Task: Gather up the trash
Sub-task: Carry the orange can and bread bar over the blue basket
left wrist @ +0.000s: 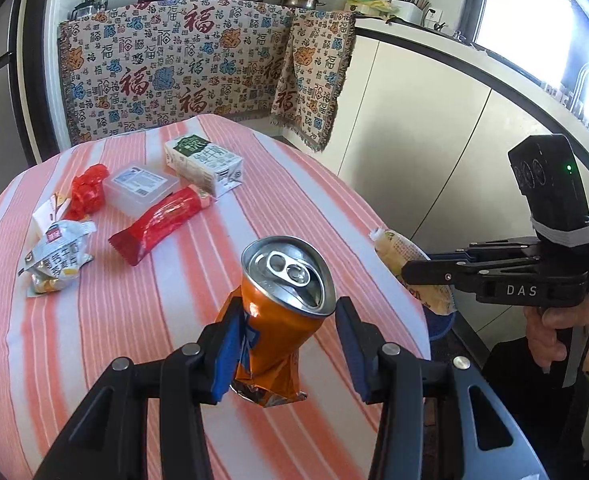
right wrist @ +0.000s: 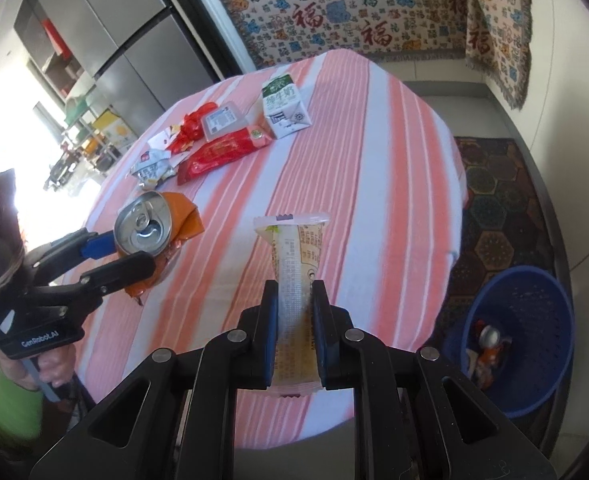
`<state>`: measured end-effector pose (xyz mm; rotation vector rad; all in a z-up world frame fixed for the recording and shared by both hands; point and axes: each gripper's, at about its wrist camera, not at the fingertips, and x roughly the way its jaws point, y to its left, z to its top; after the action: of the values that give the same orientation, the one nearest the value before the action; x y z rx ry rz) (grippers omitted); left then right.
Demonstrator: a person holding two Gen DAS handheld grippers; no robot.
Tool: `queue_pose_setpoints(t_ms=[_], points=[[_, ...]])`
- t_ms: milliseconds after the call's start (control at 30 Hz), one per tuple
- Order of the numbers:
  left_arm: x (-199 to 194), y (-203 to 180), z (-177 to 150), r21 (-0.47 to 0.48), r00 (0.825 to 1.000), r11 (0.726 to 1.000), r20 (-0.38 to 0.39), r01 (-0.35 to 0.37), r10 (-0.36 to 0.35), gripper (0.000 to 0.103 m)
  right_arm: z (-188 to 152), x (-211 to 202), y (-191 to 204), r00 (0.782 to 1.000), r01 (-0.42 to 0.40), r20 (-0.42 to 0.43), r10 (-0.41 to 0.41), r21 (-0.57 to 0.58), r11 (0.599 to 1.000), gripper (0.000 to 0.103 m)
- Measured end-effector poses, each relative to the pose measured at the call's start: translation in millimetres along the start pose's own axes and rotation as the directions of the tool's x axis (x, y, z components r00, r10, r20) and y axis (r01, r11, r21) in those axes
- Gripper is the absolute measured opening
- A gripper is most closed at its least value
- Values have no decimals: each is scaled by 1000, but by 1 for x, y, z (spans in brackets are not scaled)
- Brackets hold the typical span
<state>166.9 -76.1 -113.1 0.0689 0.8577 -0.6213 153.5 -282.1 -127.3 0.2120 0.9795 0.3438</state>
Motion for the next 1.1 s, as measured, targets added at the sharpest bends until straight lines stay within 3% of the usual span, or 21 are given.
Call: queue_pose_setpoints(t_ms=[167,467,800,1100], points=[[11,-32,13,29,998,998,3,58,-58,46,-3,-20,-39,999,38,29,-40,59,998,15],[50,-110,42,85,985,981,-24,172,-170,46,-20,-56,-130,980,191,33,-198,148,970,15],[143,-198,54,120,965,961,-115,247,-234,47,-37,-64,-225,958,281,-14,-287,263,923,15],[221,-229,50,97,949,956,-182,276,-256,47,-50,-62,-276,949,306,-32,-313,327,894,15]])
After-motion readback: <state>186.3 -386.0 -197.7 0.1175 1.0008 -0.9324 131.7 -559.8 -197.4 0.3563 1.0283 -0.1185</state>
